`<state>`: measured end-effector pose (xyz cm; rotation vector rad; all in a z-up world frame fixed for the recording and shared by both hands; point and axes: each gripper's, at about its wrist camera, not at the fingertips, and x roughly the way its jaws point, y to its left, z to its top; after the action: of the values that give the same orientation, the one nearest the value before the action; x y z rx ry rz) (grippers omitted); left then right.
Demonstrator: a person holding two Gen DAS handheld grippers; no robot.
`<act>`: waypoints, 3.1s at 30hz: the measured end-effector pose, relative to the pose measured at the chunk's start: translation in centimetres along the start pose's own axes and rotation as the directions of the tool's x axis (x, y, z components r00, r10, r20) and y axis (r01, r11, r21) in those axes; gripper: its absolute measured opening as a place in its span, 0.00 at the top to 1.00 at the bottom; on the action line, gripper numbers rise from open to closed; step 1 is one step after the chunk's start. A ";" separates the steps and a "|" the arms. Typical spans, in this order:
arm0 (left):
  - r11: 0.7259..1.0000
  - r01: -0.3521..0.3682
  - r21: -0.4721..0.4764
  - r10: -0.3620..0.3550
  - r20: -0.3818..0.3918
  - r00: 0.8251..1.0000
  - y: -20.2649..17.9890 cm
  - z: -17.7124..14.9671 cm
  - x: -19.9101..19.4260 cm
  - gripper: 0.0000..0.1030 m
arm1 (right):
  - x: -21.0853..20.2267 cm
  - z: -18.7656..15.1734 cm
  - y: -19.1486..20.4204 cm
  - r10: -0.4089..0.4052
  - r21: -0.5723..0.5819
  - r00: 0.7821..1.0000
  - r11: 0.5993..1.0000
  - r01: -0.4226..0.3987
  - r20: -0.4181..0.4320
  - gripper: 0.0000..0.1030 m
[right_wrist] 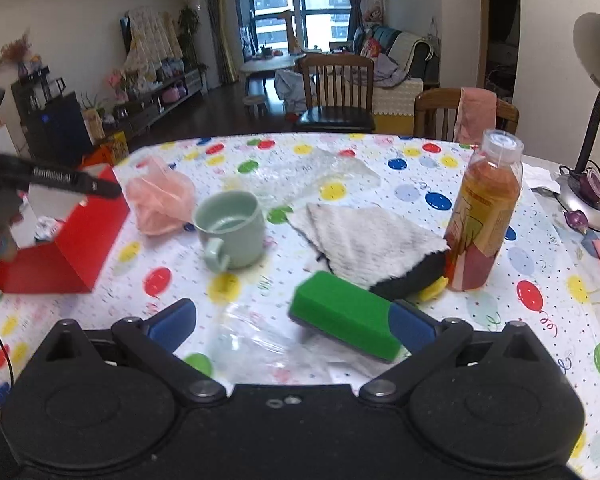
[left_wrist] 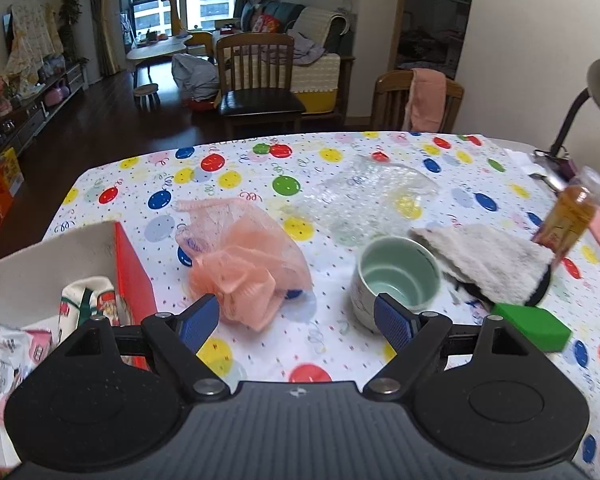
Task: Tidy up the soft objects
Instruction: 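Grasp the pink mesh puff with the left gripper while the right grasps the green sponge, then carry the puff and sponge over the cardboard box with both grippers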
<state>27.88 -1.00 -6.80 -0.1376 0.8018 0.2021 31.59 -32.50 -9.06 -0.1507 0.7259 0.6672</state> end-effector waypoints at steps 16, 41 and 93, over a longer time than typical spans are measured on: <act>0.991 -0.097 -0.087 0.086 -0.128 0.988 2.0 3.0 9.5 0.18 | 7.2 1.4 -5.3 0.045 -0.074 0.987 0.996 -0.056 -0.152 0.00; 0.972 -0.148 -0.182 0.100 -0.253 0.962 3.8 3.3 16.8 0.18 | 14.2 1.8 -6.5 0.158 -0.126 0.930 0.970 -0.210 -0.331 0.00; 0.991 -0.097 -0.096 0.081 -0.159 0.984 2.7 1.2 7.5 0.81 | 13.6 1.9 -5.5 0.056 -0.170 0.949 0.979 -0.114 -0.309 0.21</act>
<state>33.15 2.78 -11.53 -0.2170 0.9534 0.3202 43.49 -29.18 -17.12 -0.4025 0.9683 0.8051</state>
